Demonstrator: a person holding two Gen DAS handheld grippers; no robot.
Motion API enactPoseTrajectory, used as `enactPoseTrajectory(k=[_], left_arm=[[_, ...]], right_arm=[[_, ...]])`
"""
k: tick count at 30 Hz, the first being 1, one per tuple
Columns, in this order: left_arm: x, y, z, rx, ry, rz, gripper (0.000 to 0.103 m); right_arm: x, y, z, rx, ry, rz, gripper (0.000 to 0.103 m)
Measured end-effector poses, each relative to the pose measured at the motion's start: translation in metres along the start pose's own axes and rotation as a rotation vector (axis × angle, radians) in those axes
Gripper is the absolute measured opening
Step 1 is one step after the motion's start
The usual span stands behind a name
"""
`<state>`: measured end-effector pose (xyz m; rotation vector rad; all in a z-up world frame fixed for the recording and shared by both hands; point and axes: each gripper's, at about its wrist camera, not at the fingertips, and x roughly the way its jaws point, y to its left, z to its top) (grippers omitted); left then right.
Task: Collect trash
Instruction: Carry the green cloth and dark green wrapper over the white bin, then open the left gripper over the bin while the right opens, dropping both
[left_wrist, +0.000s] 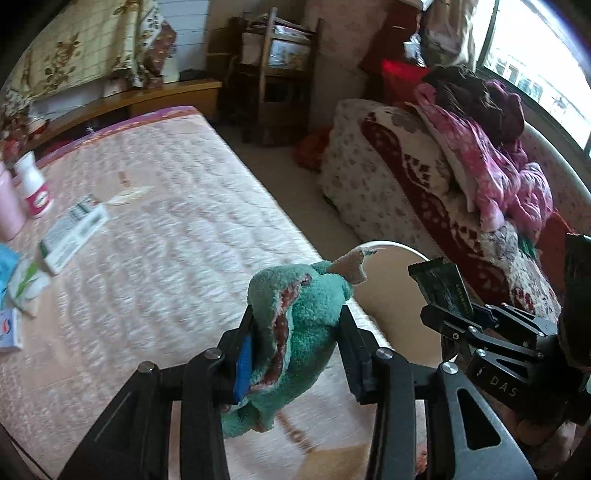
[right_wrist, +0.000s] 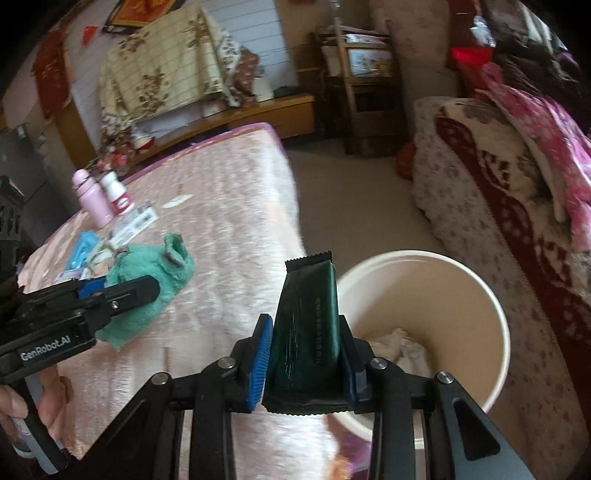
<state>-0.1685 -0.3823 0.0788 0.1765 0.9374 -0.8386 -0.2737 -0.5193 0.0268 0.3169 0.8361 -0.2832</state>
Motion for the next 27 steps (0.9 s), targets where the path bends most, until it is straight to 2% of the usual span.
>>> enactPoseTrajectory(k=[10, 19, 27], left_arm=[[0.032, -0.049, 0.01, 0.055, 0.04, -0.059, 0.043], [0.057, -0.071, 0.015, 0.05, 0.077, -0.107, 0.043], [0.07, -0.081, 0.015, 0.052, 0.089, -0.12, 0.043]], right_arm=[[0.001, -0.052, -0.01, 0.099, 0.019, -0.067, 0.035], [0.007, -0.082, -0.018, 0.16, 0.04, -0.106, 0.037], [0.011, -0.099, -0.023, 0.192, 0.053, -0.133, 0.037]])
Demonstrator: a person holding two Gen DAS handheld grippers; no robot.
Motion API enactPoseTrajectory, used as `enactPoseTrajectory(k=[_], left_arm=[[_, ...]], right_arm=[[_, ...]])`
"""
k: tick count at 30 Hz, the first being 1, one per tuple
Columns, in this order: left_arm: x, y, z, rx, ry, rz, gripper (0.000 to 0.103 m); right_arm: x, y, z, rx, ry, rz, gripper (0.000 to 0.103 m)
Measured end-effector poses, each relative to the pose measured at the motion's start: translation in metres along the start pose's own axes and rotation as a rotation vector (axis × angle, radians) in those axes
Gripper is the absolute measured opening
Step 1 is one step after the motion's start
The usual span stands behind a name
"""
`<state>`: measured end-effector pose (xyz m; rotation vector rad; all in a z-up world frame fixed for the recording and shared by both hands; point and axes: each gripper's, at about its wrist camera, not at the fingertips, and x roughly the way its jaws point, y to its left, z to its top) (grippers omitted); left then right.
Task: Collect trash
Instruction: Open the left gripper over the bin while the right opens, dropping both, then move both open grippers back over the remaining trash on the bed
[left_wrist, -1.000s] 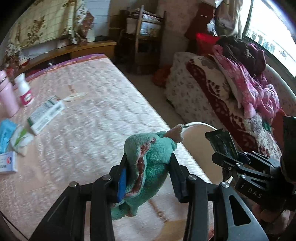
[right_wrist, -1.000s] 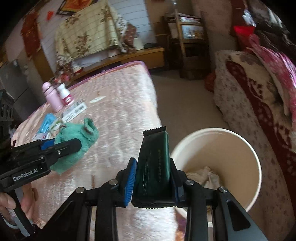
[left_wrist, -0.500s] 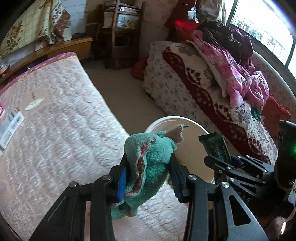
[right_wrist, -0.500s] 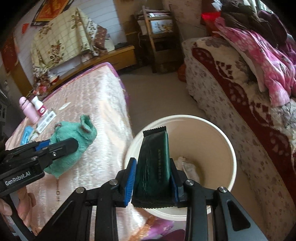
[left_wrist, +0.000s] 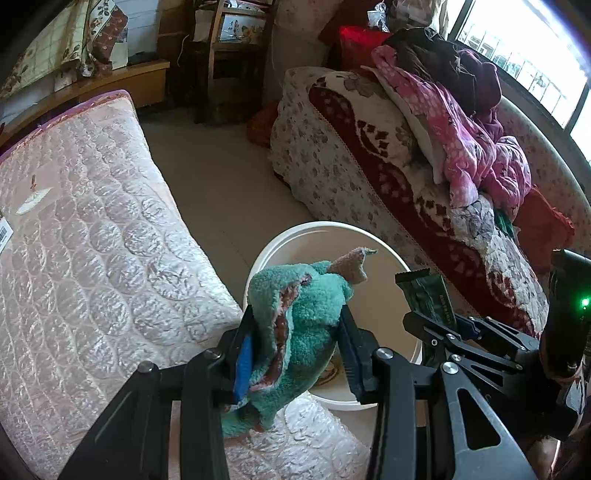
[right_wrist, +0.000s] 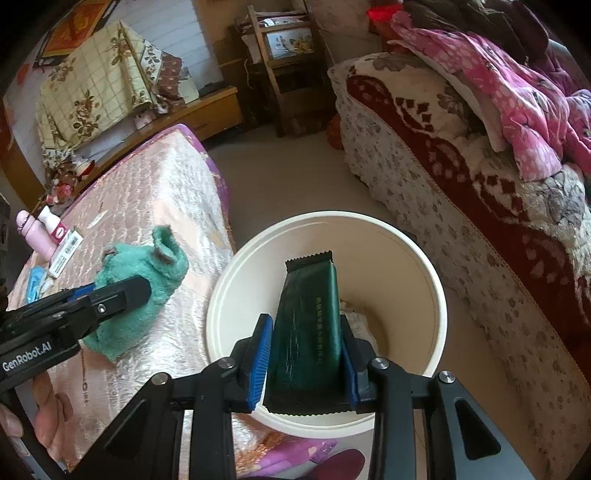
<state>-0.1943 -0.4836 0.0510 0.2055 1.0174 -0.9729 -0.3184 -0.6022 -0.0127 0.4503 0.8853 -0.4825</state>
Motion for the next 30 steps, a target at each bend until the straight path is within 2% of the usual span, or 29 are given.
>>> enactPoseTrajectory(k=[4, 5, 6, 7, 11, 15, 30], left_arm=[[0.001, -0.001, 0.001, 0.003, 0.0, 0.0, 0.044], [0.002, -0.001, 0.001, 0.001, 0.0, -0.002, 0.044], [0.0, 0.002, 0.0, -0.002, -0.001, -0.007, 0.044], [0.0, 0.003, 0.0, -0.005, -0.002, -0.016, 0.044], [-0.001, 0.005, 0.001, -0.012, -0.004, -0.031, 0.048], [-0.005, 0.008, 0.0, -0.023, -0.015, -0.045, 0.064], [-0.022, 0.024, -0.005, -0.038, -0.048, 0.015, 0.065]], right_arm=[[0.004, -0.003, 0.001, 0.004, 0.008, -0.032, 0.041], [0.005, -0.004, 0.001, 0.009, 0.013, -0.037, 0.046], [0.007, -0.005, 0.001, 0.015, 0.018, -0.041, 0.059], [0.007, -0.006, 0.001, 0.021, 0.017, -0.04, 0.062], [0.007, -0.009, 0.002, 0.047, 0.013, -0.04, 0.062], [0.005, -0.008, 0.002, 0.045, 0.01, -0.046, 0.062], [0.007, 0.0, -0.001, 0.044, 0.025, -0.036, 0.062]])
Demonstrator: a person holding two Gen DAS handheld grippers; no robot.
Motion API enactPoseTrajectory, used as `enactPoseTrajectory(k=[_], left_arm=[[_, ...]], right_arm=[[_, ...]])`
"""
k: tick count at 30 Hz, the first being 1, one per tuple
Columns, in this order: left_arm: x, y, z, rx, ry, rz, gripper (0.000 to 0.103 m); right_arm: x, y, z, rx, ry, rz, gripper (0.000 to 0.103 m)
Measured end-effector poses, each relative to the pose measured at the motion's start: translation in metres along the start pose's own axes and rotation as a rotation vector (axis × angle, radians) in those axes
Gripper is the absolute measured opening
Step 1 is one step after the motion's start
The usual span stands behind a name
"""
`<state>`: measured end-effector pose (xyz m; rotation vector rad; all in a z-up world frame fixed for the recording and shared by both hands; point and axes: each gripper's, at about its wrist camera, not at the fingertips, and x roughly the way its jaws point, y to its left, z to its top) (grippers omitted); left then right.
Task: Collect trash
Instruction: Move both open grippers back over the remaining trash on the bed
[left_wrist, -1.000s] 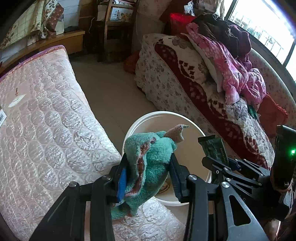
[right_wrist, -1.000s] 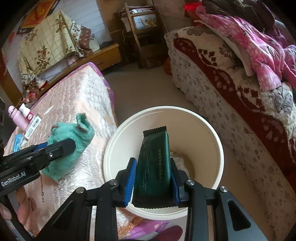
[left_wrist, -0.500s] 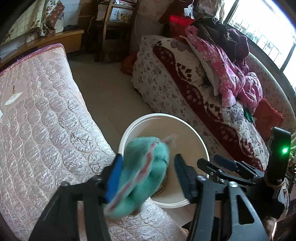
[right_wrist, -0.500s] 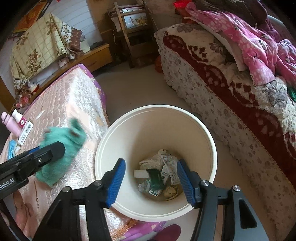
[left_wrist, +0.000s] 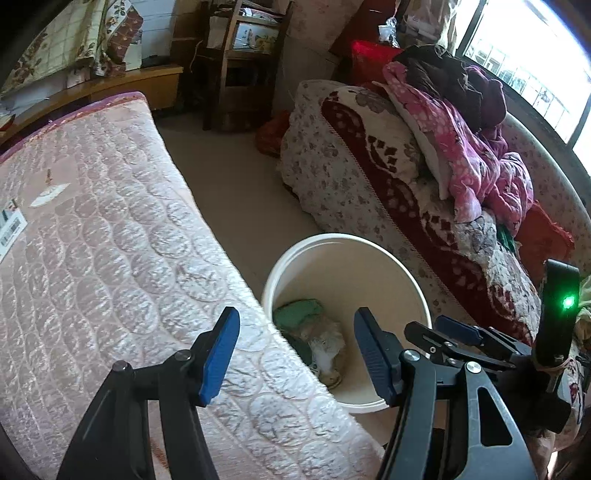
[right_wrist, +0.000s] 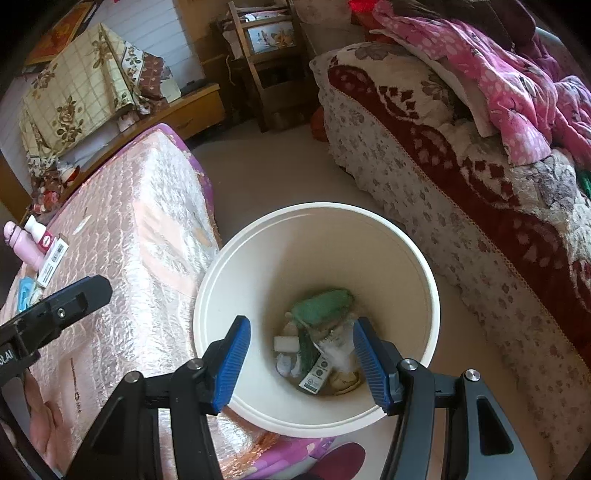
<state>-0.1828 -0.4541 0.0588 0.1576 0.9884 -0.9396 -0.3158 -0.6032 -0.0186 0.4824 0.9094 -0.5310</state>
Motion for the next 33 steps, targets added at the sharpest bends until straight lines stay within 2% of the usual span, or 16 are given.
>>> enactPoseTrajectory(k=[7, 13, 33], left_arm=[[-0.016, 0.017, -0.004, -0.001, -0.037, 0.064, 0.065], [-0.034, 0.046, -0.01, -0.028, -0.067, 0.123, 0.065], [-0.097, 0.172, -0.046, -0.186, -0.127, 0.306, 0.065]], right_arm=[[-0.004, 0.016, 0.003, -0.03, -0.007, 0.021, 0.064], [-0.005, 0.043, 0.005, -0.078, -0.008, 0.044, 0.064], [0.008, 0.182, -0.007, -0.29, 0.024, 0.165, 0.066]])
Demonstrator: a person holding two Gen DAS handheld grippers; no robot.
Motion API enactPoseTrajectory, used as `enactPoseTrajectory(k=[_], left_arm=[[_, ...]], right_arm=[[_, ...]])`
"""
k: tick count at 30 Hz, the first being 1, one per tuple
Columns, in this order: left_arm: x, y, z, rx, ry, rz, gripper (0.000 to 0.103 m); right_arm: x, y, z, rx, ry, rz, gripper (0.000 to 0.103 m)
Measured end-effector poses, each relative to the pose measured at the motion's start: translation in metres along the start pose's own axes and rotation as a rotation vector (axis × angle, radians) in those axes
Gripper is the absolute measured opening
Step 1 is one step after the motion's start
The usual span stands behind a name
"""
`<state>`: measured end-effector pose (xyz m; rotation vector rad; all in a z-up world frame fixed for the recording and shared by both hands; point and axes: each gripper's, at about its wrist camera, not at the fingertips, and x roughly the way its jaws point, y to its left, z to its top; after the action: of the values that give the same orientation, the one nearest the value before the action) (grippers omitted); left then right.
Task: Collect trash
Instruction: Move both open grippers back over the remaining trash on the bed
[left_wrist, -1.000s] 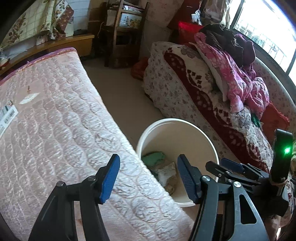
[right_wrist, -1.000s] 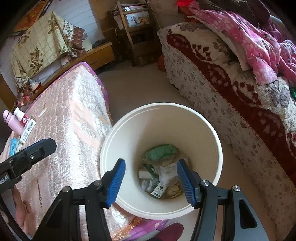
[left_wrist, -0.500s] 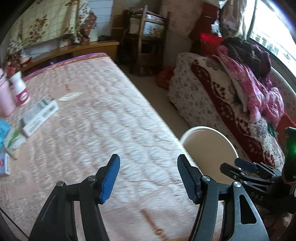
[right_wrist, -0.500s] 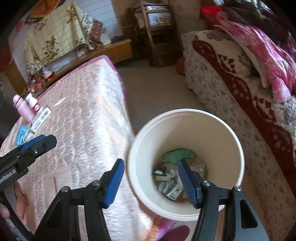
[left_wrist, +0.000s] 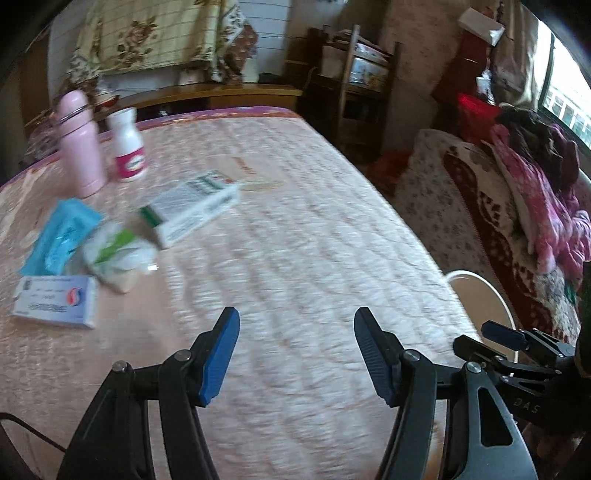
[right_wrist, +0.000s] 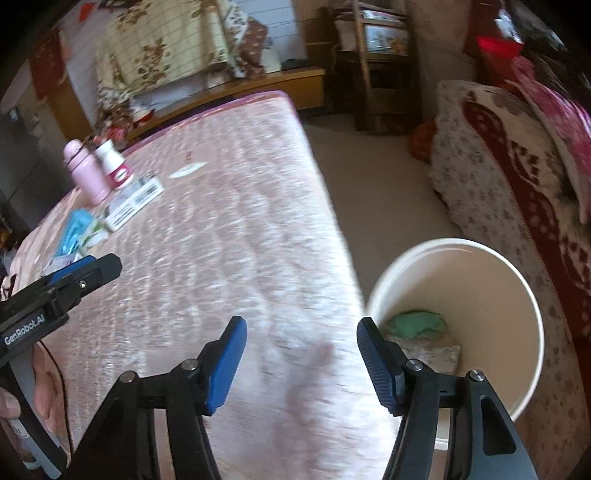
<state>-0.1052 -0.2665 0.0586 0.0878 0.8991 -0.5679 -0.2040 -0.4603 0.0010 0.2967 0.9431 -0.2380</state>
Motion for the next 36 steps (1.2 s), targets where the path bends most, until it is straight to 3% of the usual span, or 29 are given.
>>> enactPoseTrajectory(k=[10, 15, 17, 20, 24, 33, 36], left_arm=[[-0.015, 0.125, 0.006, -0.134, 0.0, 0.175, 0.065], [-0.014, 0.176, 0.031, -0.266, -0.022, 0.183, 0.065], [-0.007, 0.183, 0.041, -0.271, -0.013, 0.214, 0.065], [0.007, 0.19, 0.049, -0.25, 0.035, 0.325, 0.065], [0.016, 0.199, 0.042, -0.187, 0.109, 0.422, 0.065], [-0.022, 0.207, -0.028, -0.133, 0.274, 0.224, 0.065], [-0.04, 0.208, -0.053, -0.144, 0.288, 0.22, 0.065]], right_arm=[[0.016, 0.065, 0.01, -0.11, 0.015, 0.068, 0.066], [0.025, 0.087, 0.012, -0.136, 0.03, 0.091, 0.066], [0.027, 0.091, 0.011, -0.141, 0.036, 0.098, 0.066], [0.029, 0.098, 0.01, -0.155, 0.045, 0.102, 0.066], [0.03, 0.1, 0.01, -0.166, 0.048, 0.102, 0.066], [0.038, 0.105, 0.01, -0.151, 0.059, 0.134, 0.066], [0.039, 0.111, 0.008, -0.159, 0.061, 0.147, 0.066]])
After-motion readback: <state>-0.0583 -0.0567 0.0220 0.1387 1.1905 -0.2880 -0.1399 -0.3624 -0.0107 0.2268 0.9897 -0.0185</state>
